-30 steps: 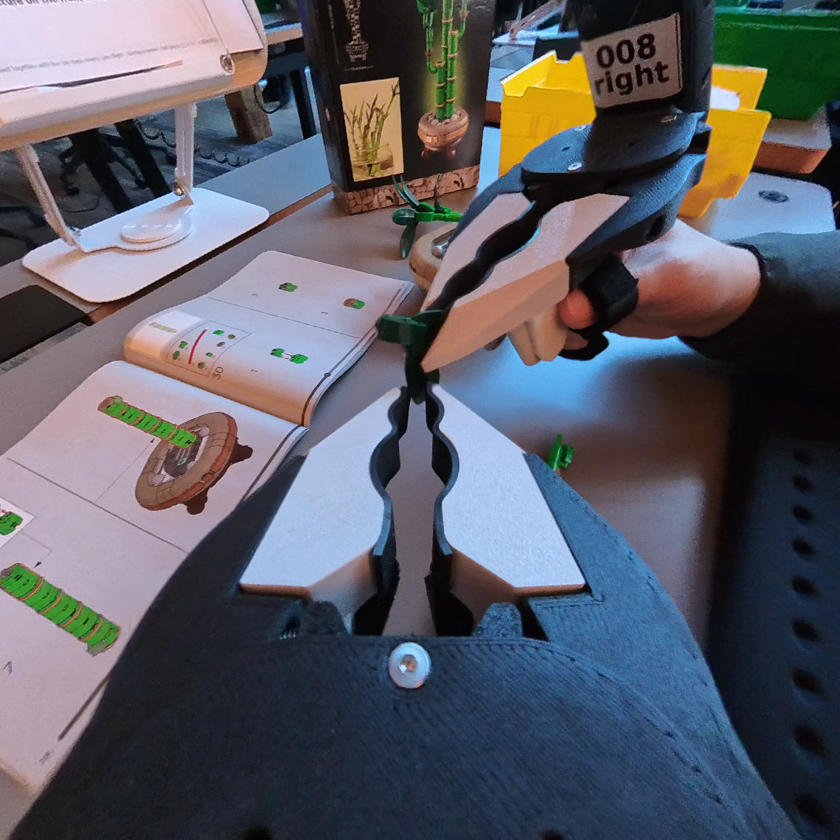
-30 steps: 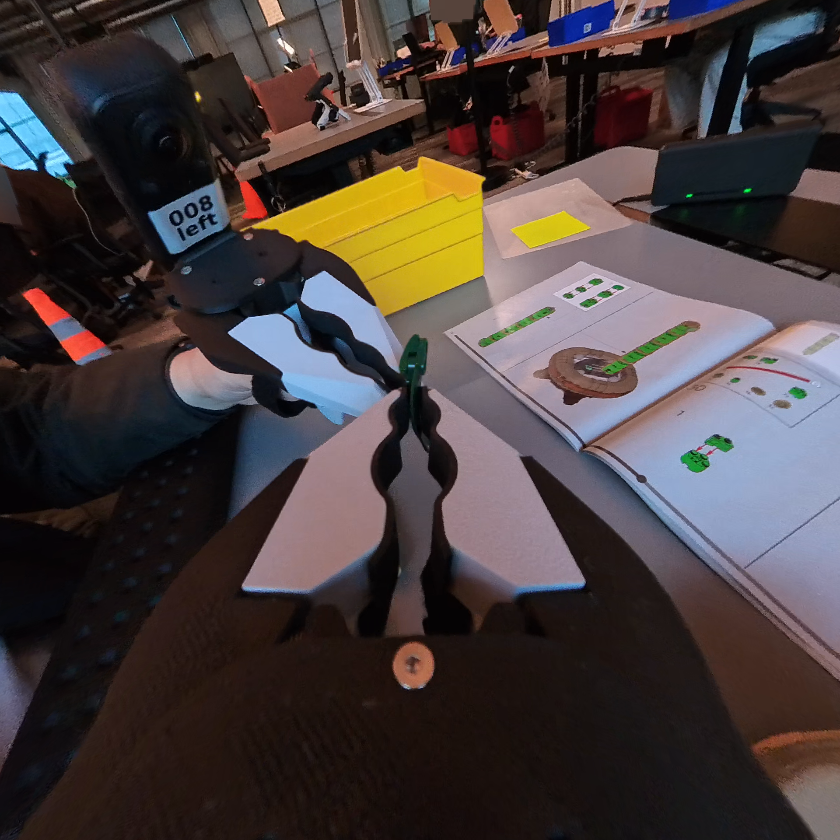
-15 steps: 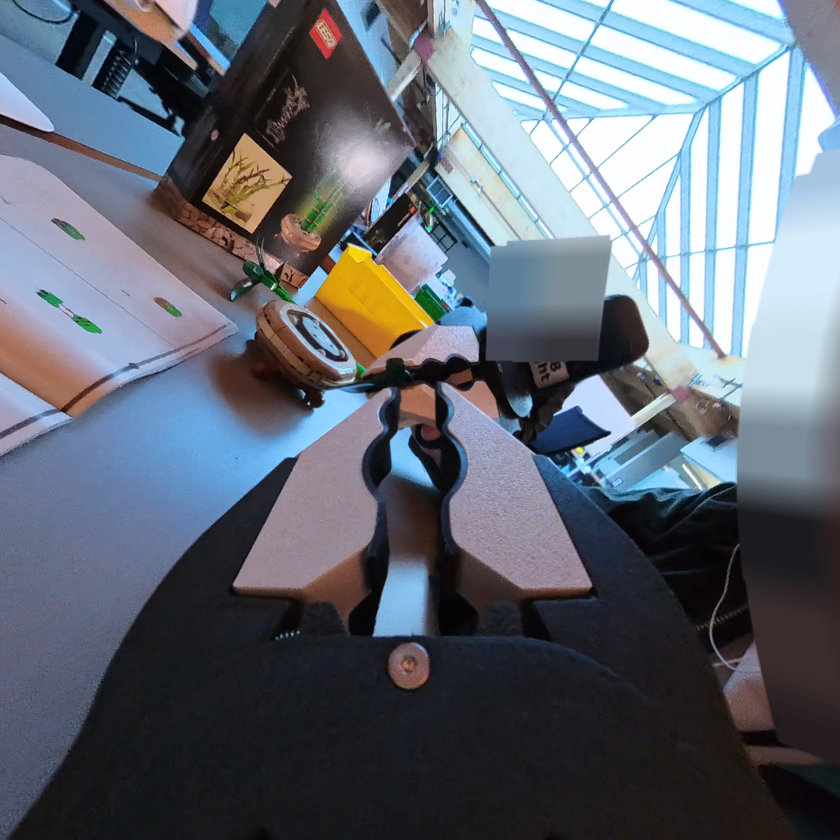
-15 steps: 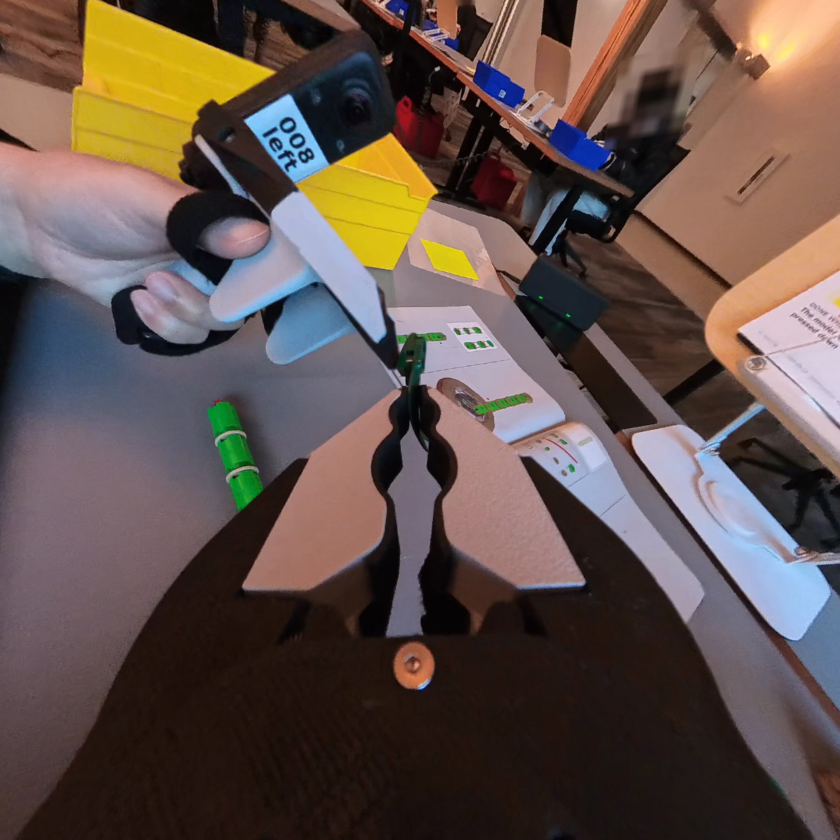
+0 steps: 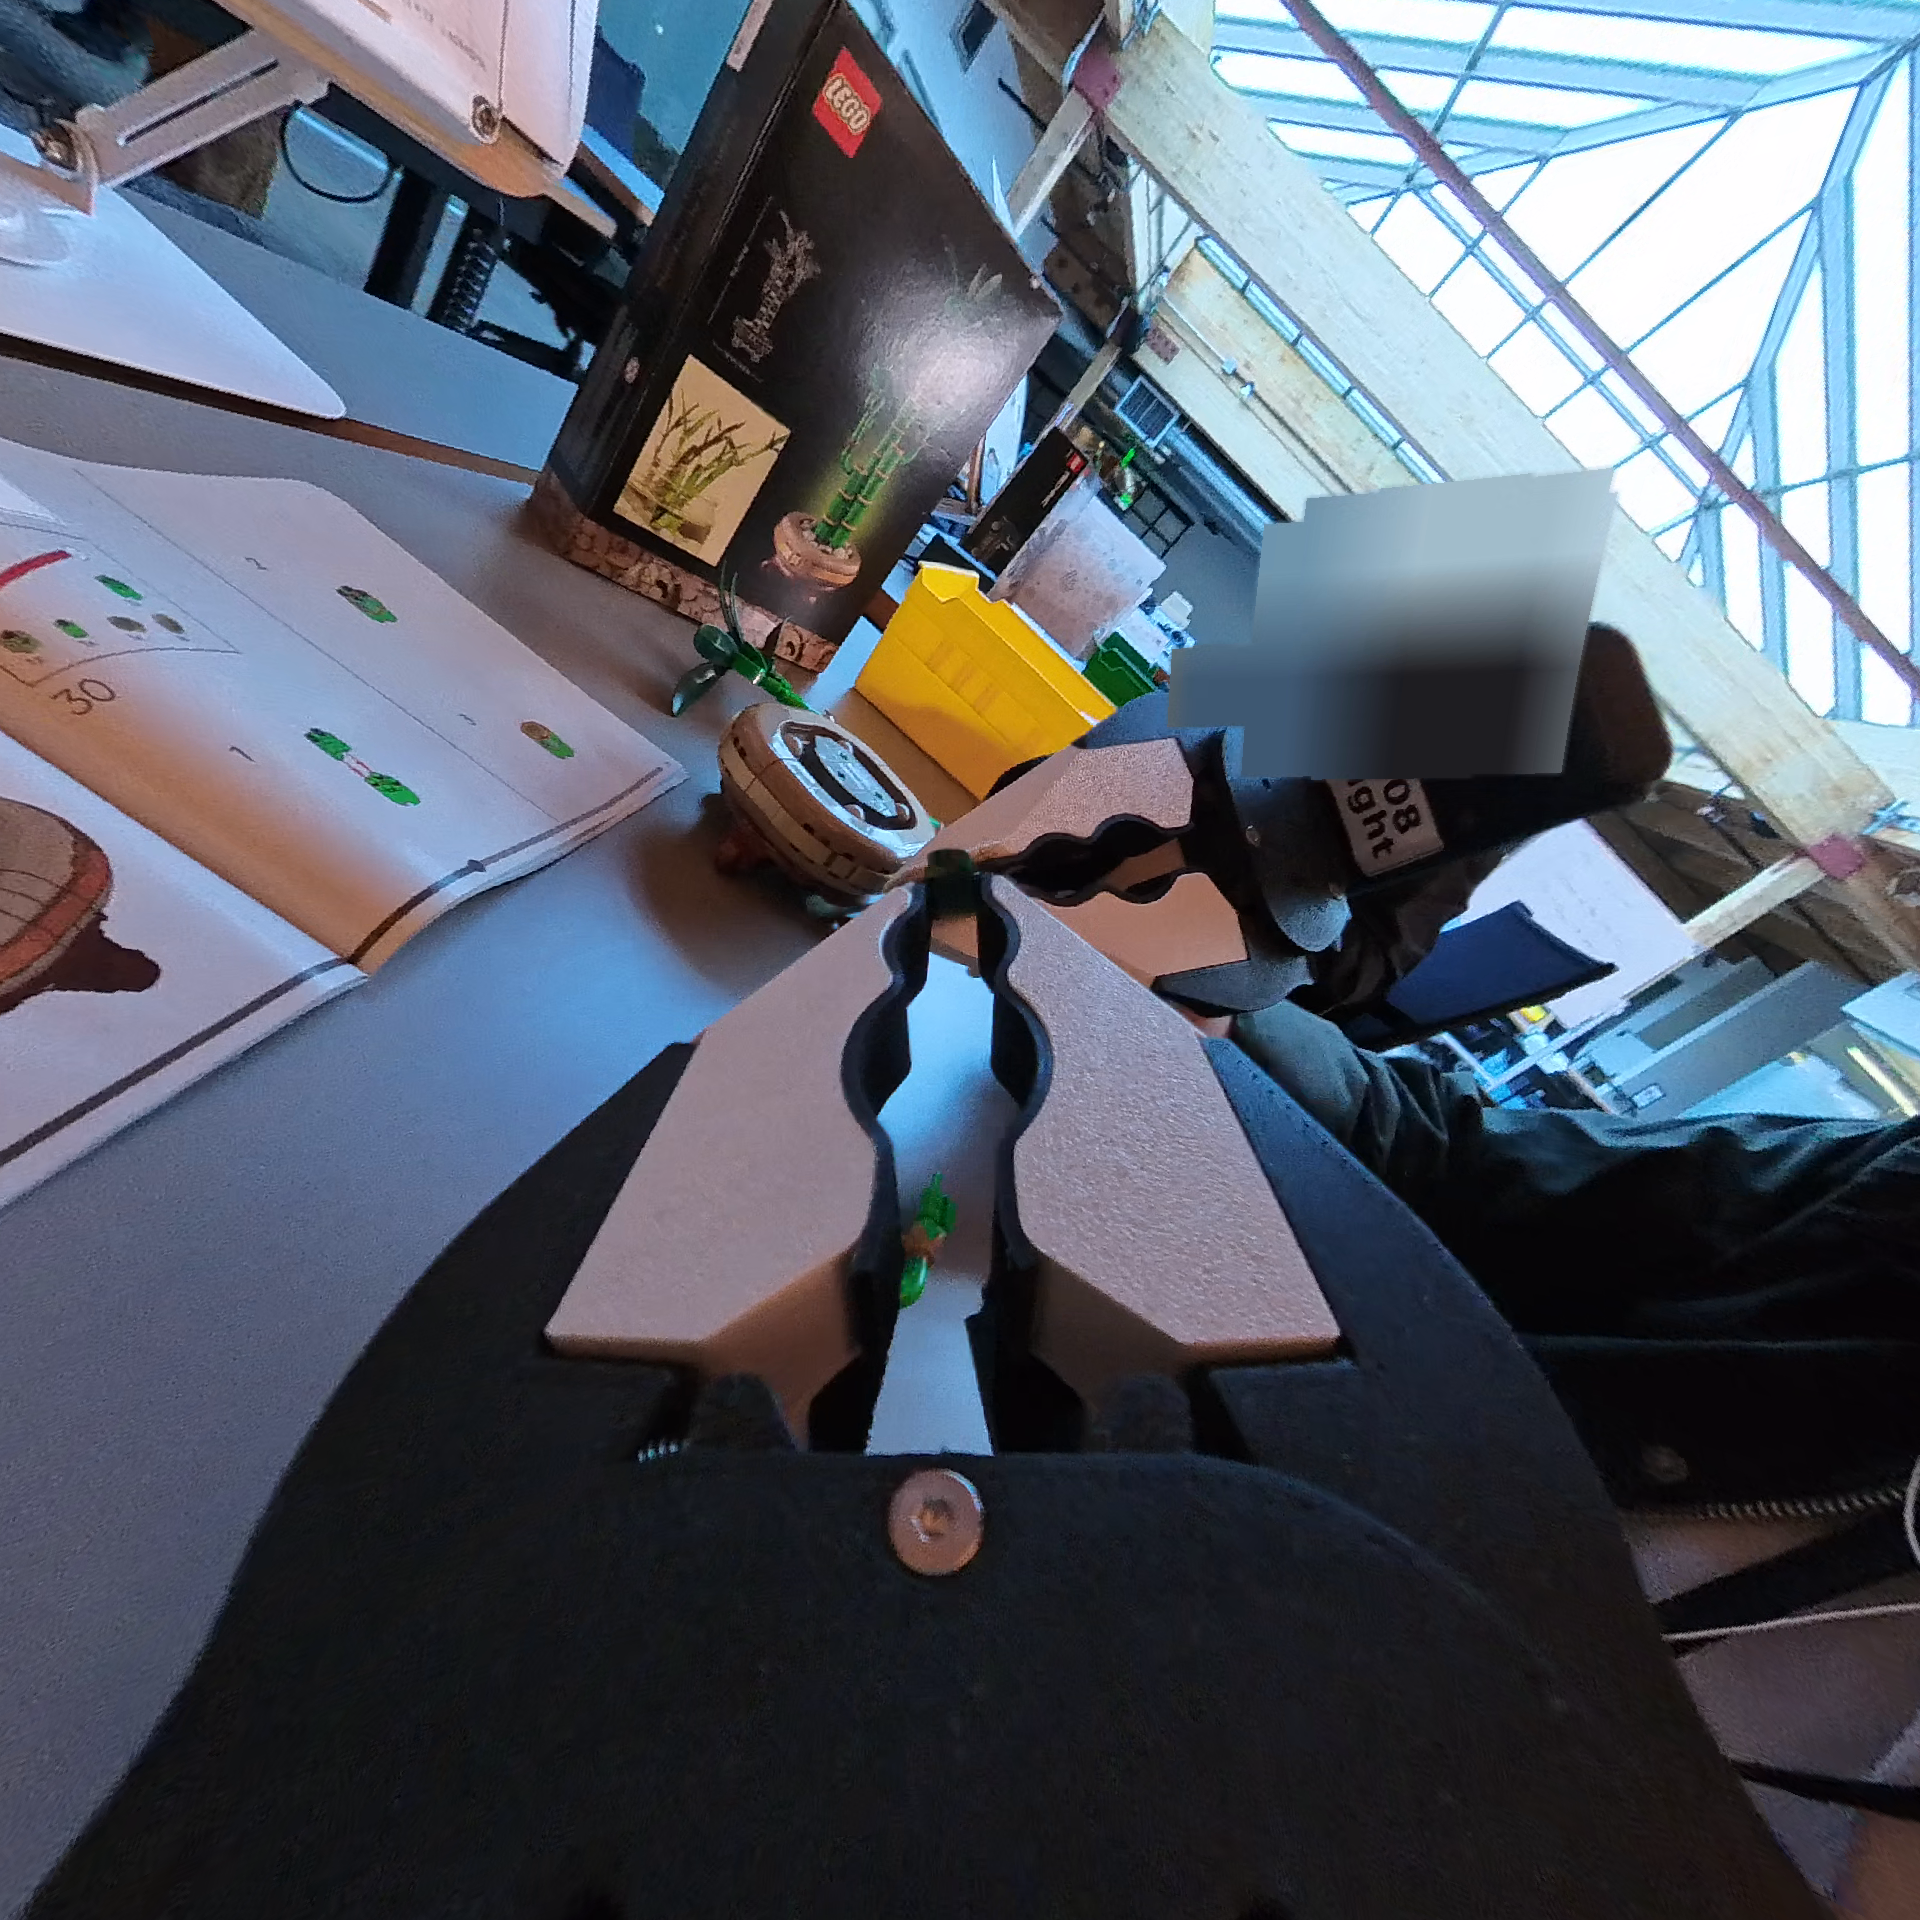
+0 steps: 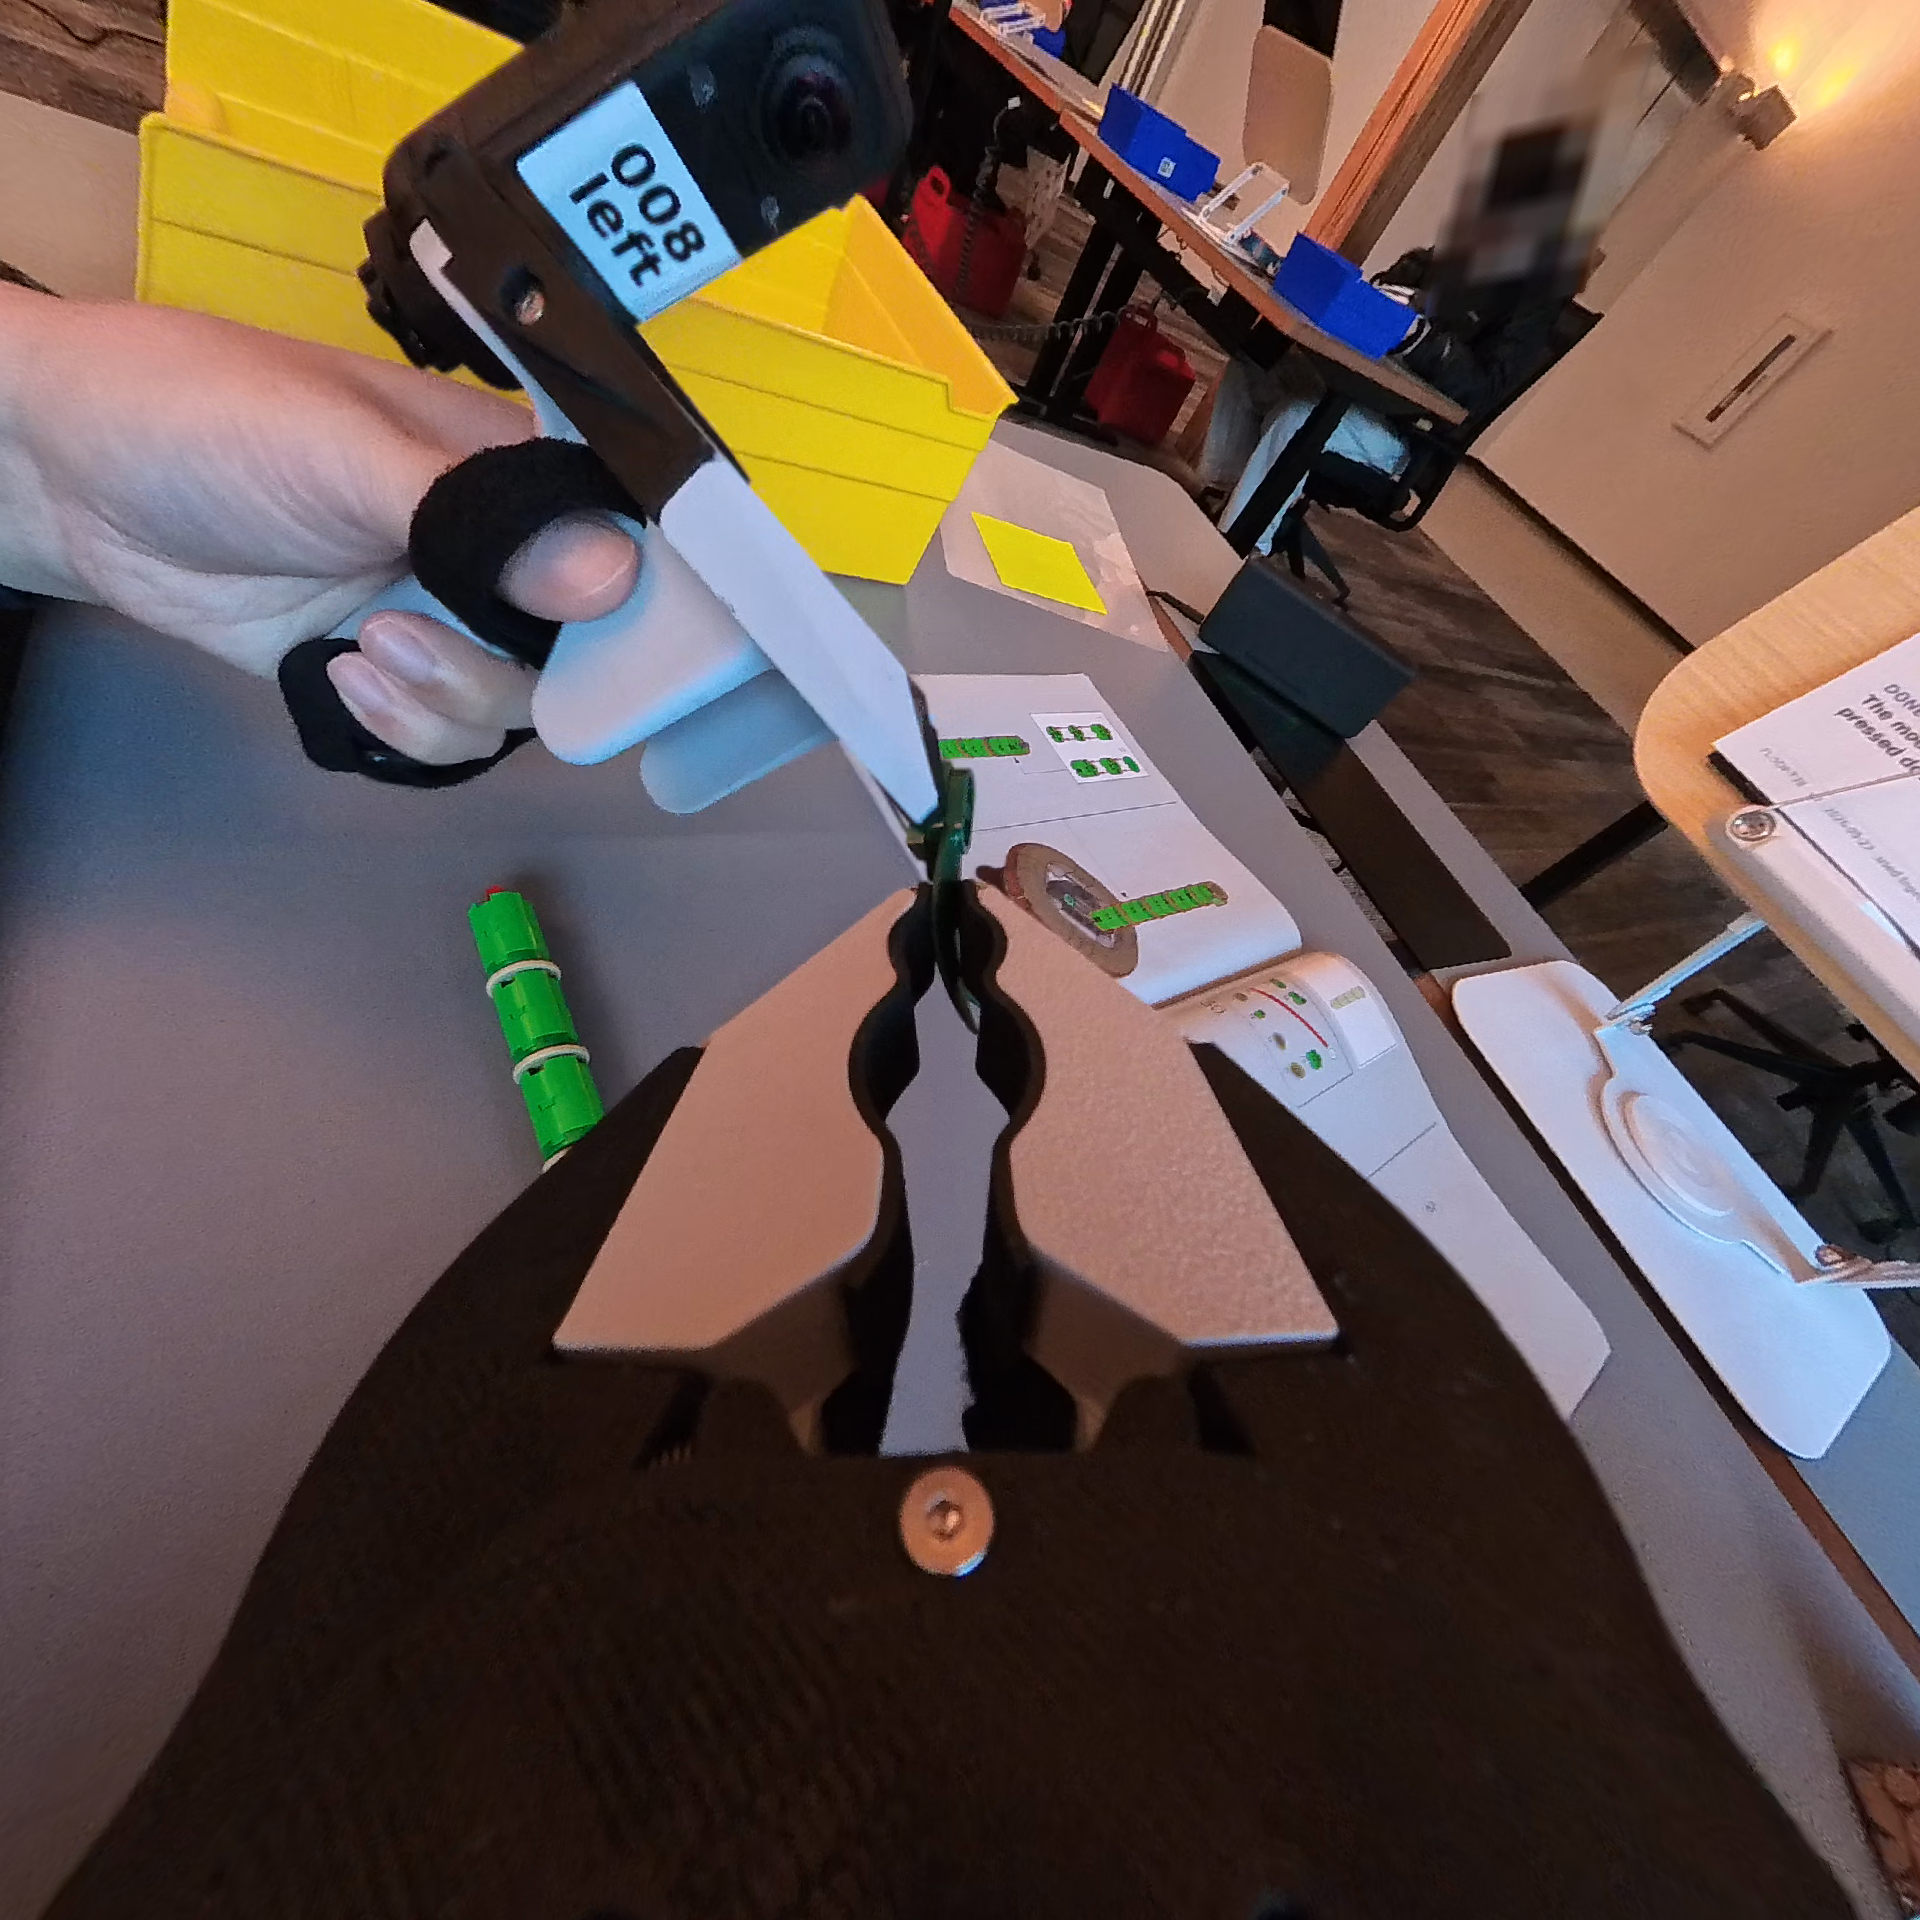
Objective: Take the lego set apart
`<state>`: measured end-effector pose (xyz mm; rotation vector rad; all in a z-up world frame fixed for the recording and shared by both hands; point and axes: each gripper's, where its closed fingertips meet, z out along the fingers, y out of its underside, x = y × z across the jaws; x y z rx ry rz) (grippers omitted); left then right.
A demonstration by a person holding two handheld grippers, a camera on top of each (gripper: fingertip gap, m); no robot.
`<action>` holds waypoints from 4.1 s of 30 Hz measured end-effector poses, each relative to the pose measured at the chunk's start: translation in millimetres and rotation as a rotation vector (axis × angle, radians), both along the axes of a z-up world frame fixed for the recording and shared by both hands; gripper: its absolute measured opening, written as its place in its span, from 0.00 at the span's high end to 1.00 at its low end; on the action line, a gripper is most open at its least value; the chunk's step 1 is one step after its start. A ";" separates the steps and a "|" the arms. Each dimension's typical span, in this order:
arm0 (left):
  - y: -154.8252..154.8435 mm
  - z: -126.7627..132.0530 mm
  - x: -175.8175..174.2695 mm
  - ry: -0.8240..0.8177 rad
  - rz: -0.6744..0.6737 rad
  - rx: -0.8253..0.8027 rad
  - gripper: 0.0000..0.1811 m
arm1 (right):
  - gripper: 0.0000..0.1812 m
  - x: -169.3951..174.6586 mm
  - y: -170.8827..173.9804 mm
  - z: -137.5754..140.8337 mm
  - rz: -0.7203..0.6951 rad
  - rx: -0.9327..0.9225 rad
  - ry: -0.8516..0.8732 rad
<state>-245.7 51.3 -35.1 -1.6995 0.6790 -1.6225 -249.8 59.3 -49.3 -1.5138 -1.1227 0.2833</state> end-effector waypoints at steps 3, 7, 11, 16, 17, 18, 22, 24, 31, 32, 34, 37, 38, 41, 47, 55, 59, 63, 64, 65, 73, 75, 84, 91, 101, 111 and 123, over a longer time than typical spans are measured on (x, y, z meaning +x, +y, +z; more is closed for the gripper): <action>0.1 -3.1 -0.4 0.028 0.003 0.013 0.97 | 0.98 -1.0 0.2 -3.5 0.010 -0.025 0.004; -2.5 -6.7 1.7 0.035 -0.022 -0.012 0.97 | 0.98 -2.8 1.2 -7.2 0.000 -0.011 -0.020; -1.3 -7.9 1.1 0.046 -0.015 -0.014 0.97 | 0.98 -2.7 1.8 -9.1 -0.017 -0.007 -0.061; 1.1 -0.8 -0.7 0.025 0.015 -0.024 0.97 | 0.99 -4.2 3.9 -2.6 -0.035 -0.081 0.043; 1.6 -1.5 -1.0 0.027 0.018 -0.033 0.97 | 0.99 -4.5 4.4 -3.3 -0.039 -0.087 0.049; 2.0 -1.2 -1.6 0.020 0.018 -0.045 0.97 | 0.99 -5.2 4.4 -3.0 -0.039 -0.110 0.075; 3.7 0.8 -2.5 -0.007 0.030 -0.068 0.97 | 0.99 -5.5 6.4 -0.9 -0.054 -0.119 0.101; 4.2 1.9 -2.6 -0.007 0.038 -0.062 0.97 | 0.99 -5.3 7.3 0.3 -0.061 -0.127 0.116; 3.6 7.2 -2.8 -0.029 0.052 -0.063 0.97 | 0.98 -4.6 7.6 6.1 -0.065 -0.127 0.144; 3.5 7.6 -2.7 -0.029 0.053 -0.061 0.97 | 0.98 -4.4 7.6 6.4 -0.065 -0.133 0.150; 3.0 9.3 -2.5 -0.034 0.054 -0.055 0.97 | 0.98 -4.1 7.3 8.2 -0.061 -0.138 0.163; 1.8 11.0 -2.7 -0.031 0.060 -0.042 0.97 | 0.98 -4.5 6.0 9.8 -0.053 -0.153 0.183; 1.2 10.6 -2.6 -0.021 0.060 -0.032 0.97 | 0.98 -4.5 5.5 9.4 -0.048 -0.165 0.188; 0.2 12.2 -1.9 -0.008 0.062 -0.004 0.97 | 0.98 -4.4 4.2 10.9 -0.037 -0.194 0.218; -3.5 16.6 -2.9 -0.091 0.023 -0.018 0.97 | 0.99 -6.4 -2.0 13.5 0.017 -0.107 0.172; -1.3 16.5 -1.6 -0.054 0.059 0.073 0.96 | 0.98 -6.0 -1.2 12.1 -0.006 -0.091 0.153; -1.2 10.5 -2.0 -0.031 0.046 0.047 0.97 | 0.98 -7.1 -0.4 6.5 -0.006 -0.068 0.112; -8.8 5.4 -3.2 0.027 -0.017 0.075 0.97 | 0.93 -10.9 -12.3 4.8 0.119 -0.156 0.162; -11.7 2.6 -3.8 0.061 -0.037 0.103 0.97 | 0.91 -10.5 -17.8 6.5 0.159 -0.199 0.187; -15.5 0.3 -4.3 0.094 -0.059 0.146 0.97 | 0.89 -9.7 -23.8 9.2 0.202 -0.241 0.213; -59.2 -16.2 -0.3 0.326 -0.256 0.574 0.97 | 0.91 -6.8 -61.0 -0.2 0.480 -0.508 0.229; -66.4 -19.6 -0.2 0.349 -0.286 0.629 0.97 | 0.96 -6.8 -70.8 -4.5 0.538 -0.537 0.201; -70.7 -30.9 -3.7 0.417 -0.329 0.670 0.96 | 0.97 -10.6 -74.6 -15.1 0.563 -0.579 0.186; -71.6 -23.1 -1.7 0.369 -0.323 0.635 0.96 | 0.97 -7.5 -75.4 -8.0 0.570 -0.573 0.181; -73.7 -14.1 -0.3 0.332 -0.310 0.624 0.97 | 0.97 -3.0 -77.5 1.2 0.593 -0.586 0.223; -61.6 7.5 -17.5 0.225 -0.248 0.541 0.97 | 0.92 10.1 -68.2 33.9 0.565 -0.539 0.398; -70.8 -11.1 -0.8 0.287 -0.298 0.512 0.97 | 0.96 -10.9 -72.3 10.9 0.552 -0.586 0.313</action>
